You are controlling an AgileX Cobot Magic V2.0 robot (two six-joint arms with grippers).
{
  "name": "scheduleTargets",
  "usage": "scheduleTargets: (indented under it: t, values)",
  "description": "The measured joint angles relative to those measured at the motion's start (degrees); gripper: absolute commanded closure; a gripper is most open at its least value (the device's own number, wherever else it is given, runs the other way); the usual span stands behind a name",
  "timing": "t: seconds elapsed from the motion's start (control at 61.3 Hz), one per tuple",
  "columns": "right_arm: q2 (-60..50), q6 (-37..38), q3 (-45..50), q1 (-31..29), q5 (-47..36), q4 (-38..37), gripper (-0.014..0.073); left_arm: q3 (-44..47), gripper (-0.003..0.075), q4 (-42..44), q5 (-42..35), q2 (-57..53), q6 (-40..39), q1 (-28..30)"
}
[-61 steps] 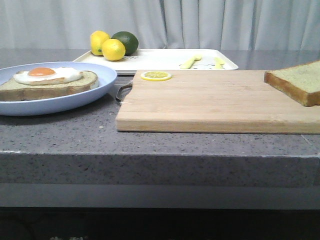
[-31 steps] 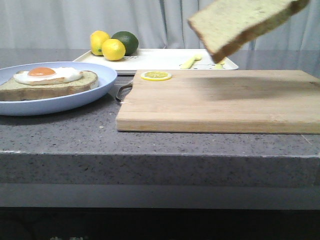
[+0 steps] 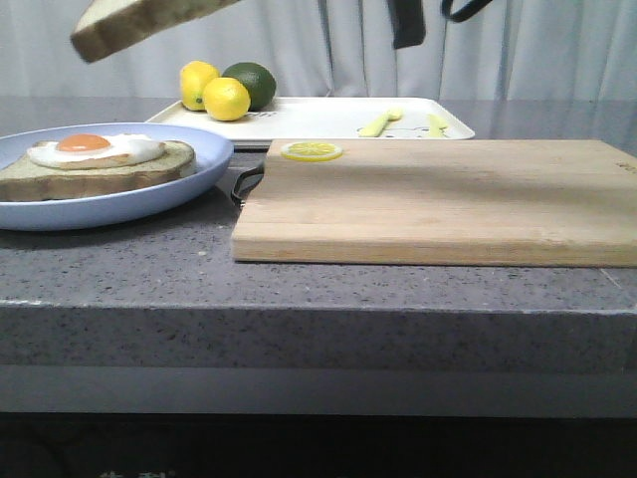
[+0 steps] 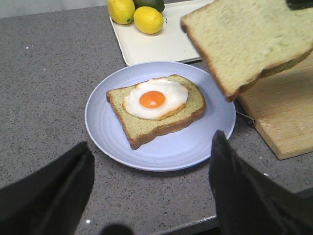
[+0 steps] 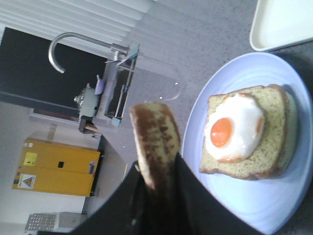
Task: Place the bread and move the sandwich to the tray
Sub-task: 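Lift the bread slice and carry it over the egg on the plate, then lower the bread onto the egg and open the right gripper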
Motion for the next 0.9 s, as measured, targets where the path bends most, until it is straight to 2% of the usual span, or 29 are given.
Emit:
scheduleTargets:
  t: [0.131,0.424,0.604,0.816,0.898]
  values:
    - [4.8,0.6,-3.3,4.7,-5.8,1.1,0.0477,0.0,0.0226,0.0,0.0,0.0,0.0,0.0]
    - [16.6,4.0,-15.8,9.7,-8.0,2.0,0.0477,0.0,0.0227,0.0,0.0,0.0,0.0,0.0]
    - [21.4,4.9,-20.3,10.2,-8.9,2.1,0.0477,0.0,0.0226,0.0,0.0,0.0,0.0,0.0]
    - [22.6,5.1,-20.8,10.2,-9.9,2.2,0.0469,0.0,0.0227,0.0,0.0,0.0,0.0,0.0]
    - [22.6,5.2,-20.8,10.2,-9.9,2.2,0.0441,0.0,0.0226,0.0,0.0,0.0,0.0,0.0]
